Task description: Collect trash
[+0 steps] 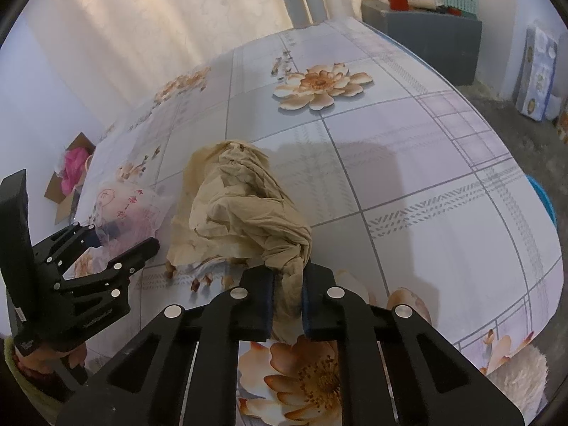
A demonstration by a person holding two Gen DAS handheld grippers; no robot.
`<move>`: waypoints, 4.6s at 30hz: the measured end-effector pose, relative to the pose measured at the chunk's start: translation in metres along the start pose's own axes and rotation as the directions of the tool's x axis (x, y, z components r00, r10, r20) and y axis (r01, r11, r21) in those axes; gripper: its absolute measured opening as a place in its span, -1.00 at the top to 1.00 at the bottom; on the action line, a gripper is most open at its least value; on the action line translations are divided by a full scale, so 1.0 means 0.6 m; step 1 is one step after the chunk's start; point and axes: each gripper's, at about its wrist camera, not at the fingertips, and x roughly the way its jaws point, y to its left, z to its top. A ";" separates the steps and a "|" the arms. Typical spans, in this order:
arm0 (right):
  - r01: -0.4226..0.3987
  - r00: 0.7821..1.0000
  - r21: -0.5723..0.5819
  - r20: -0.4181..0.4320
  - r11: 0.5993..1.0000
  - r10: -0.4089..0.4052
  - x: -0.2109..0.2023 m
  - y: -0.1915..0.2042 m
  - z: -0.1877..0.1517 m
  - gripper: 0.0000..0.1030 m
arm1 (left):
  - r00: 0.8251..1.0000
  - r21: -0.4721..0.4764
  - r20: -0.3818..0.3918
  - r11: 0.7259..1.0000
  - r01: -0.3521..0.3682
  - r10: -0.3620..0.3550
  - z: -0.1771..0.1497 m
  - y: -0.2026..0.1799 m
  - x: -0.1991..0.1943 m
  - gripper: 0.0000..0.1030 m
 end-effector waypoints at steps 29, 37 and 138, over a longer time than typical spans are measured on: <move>-0.018 0.998 0.037 0.065 0.999 0.015 -0.043 -0.017 -0.007 0.84 | 0.999 0.009 0.039 1.000 -0.025 0.025 0.009 -0.008 -0.034 0.11; -0.027 0.996 0.047 0.085 0.999 0.023 -0.057 -0.022 -0.011 0.84 | 0.998 0.025 0.062 0.999 -0.030 0.028 0.017 -0.019 -0.049 0.11; 0.130 0.991 0.745 -0.074 0.654 -0.113 -0.001 -0.828 -0.075 -0.06 | 0.677 -0.030 -0.677 0.930 0.366 -0.288 0.408 -0.836 0.550 -0.51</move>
